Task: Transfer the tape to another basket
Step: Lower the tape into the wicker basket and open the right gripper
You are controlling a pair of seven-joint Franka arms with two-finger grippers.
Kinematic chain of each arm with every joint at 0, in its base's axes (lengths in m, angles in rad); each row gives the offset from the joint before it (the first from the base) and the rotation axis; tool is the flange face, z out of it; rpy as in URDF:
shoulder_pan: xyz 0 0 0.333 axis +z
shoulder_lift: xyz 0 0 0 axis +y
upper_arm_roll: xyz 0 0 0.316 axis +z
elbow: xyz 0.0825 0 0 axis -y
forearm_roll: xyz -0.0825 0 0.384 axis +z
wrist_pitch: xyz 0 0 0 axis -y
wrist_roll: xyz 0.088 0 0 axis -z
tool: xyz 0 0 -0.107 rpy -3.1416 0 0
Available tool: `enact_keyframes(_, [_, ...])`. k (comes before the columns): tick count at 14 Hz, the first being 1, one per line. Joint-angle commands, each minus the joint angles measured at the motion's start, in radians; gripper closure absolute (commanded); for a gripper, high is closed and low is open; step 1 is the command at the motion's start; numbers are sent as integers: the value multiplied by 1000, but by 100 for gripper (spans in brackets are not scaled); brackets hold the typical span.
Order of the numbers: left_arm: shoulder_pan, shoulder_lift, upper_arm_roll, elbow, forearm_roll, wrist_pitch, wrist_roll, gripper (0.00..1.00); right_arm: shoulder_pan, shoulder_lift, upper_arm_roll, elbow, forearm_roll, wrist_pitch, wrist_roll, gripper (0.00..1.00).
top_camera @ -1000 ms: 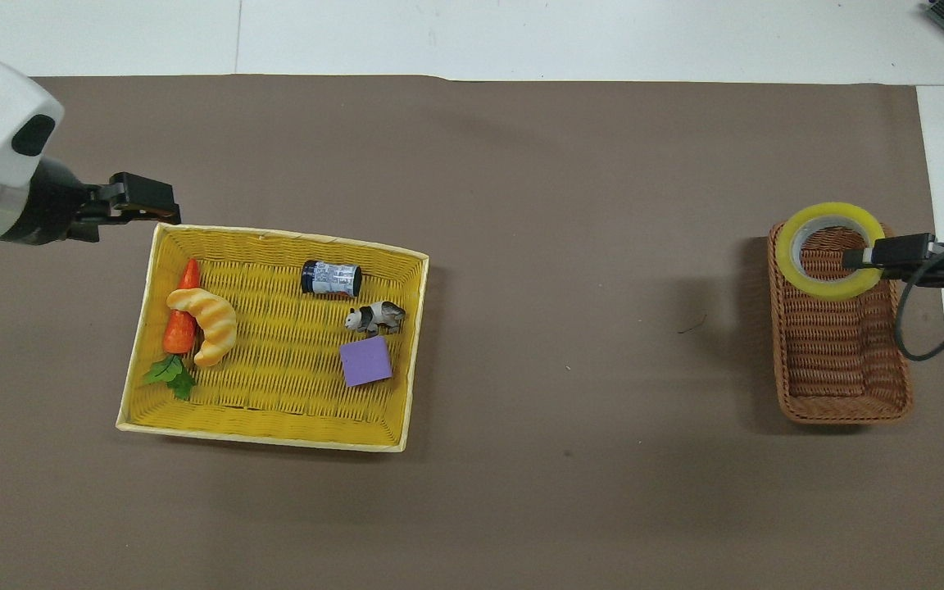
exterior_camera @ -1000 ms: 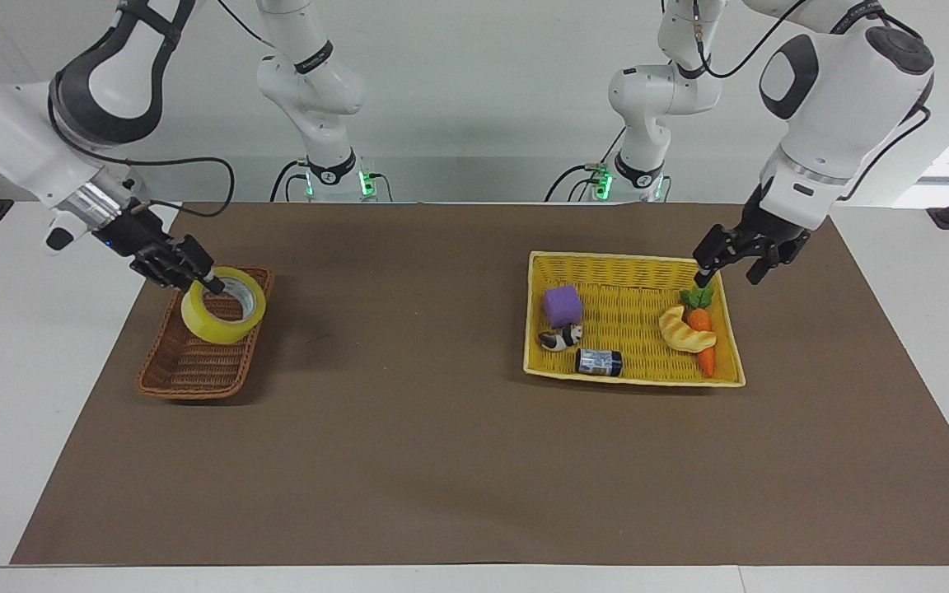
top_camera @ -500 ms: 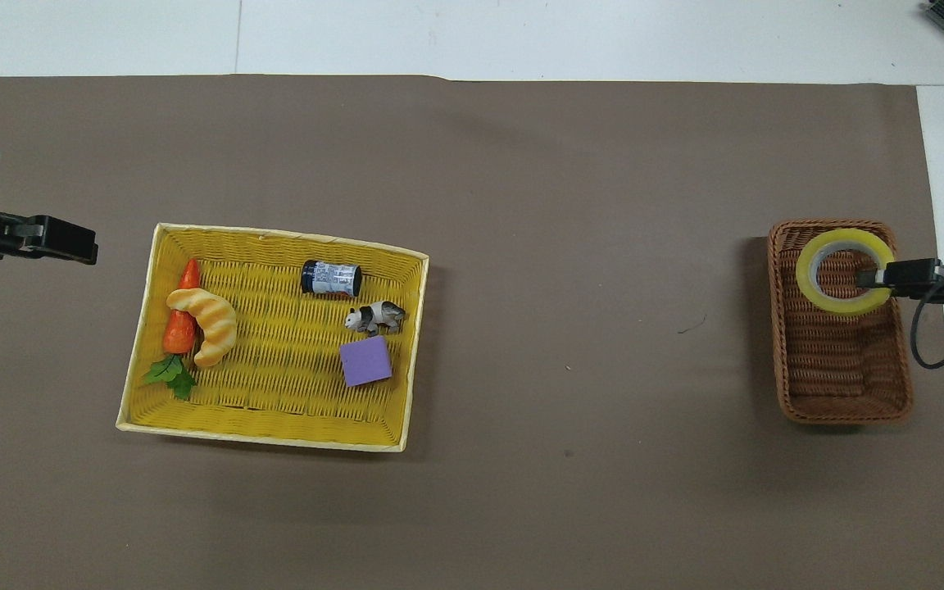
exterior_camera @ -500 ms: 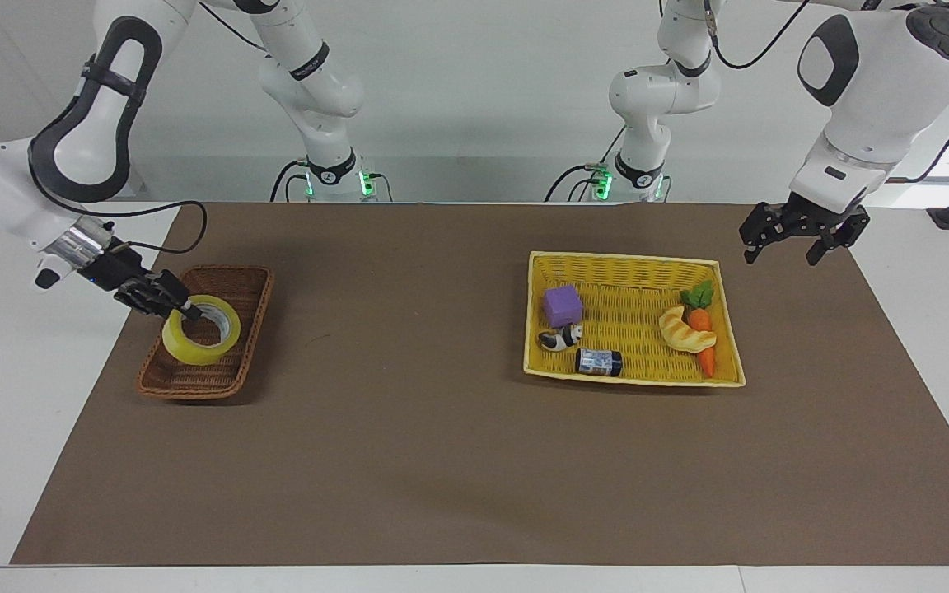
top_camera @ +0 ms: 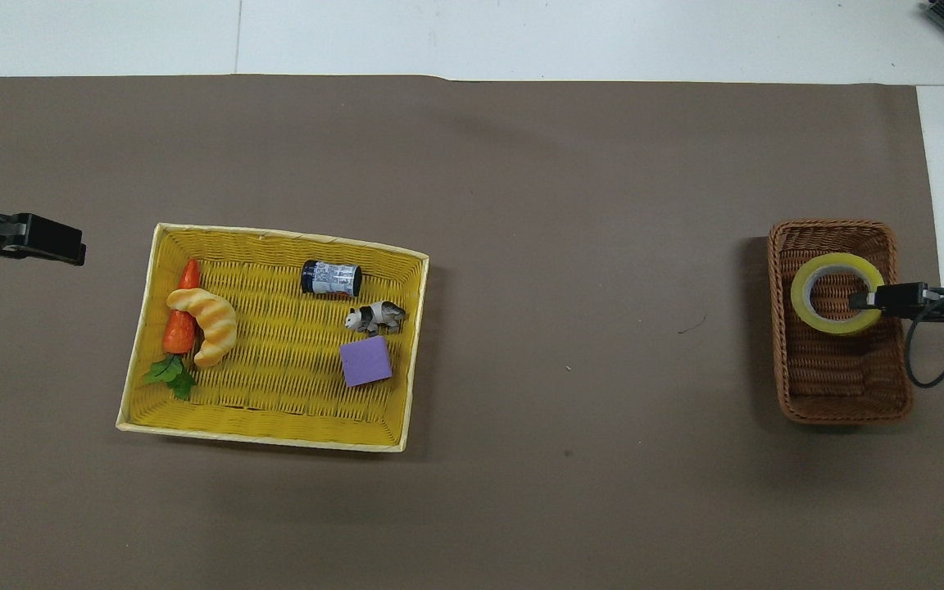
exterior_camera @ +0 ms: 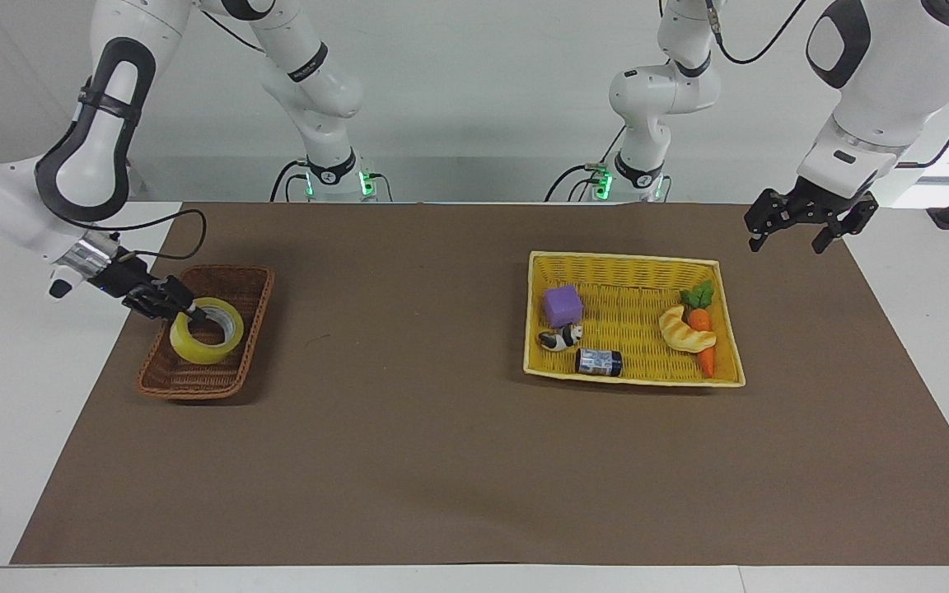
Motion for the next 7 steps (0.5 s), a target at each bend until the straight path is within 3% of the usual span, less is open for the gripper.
enact_keyframes(1, [3,6,-3,18,17,-19,6,0,-10,-21,10,-43,31,31,-36,100])
enact_keyframes(3, [3,6,-3,18,17,-19,6,0,-10,-21,10,-55,31,47,-39,84])
enact_keyframes(4, [4,6,-3,18,17,-19,8,0,-9,-21,10,-55,31,48,-39,56])
enact_keyframes(5, [4,6,-3,18,17,-19,6,0,-7,-22,10,-58,31,50,-37,1])
enact_keyframes(7, [4,8,-3,18,17,-17,6,0,-9,-21,10,-56,31,45,-33,0])
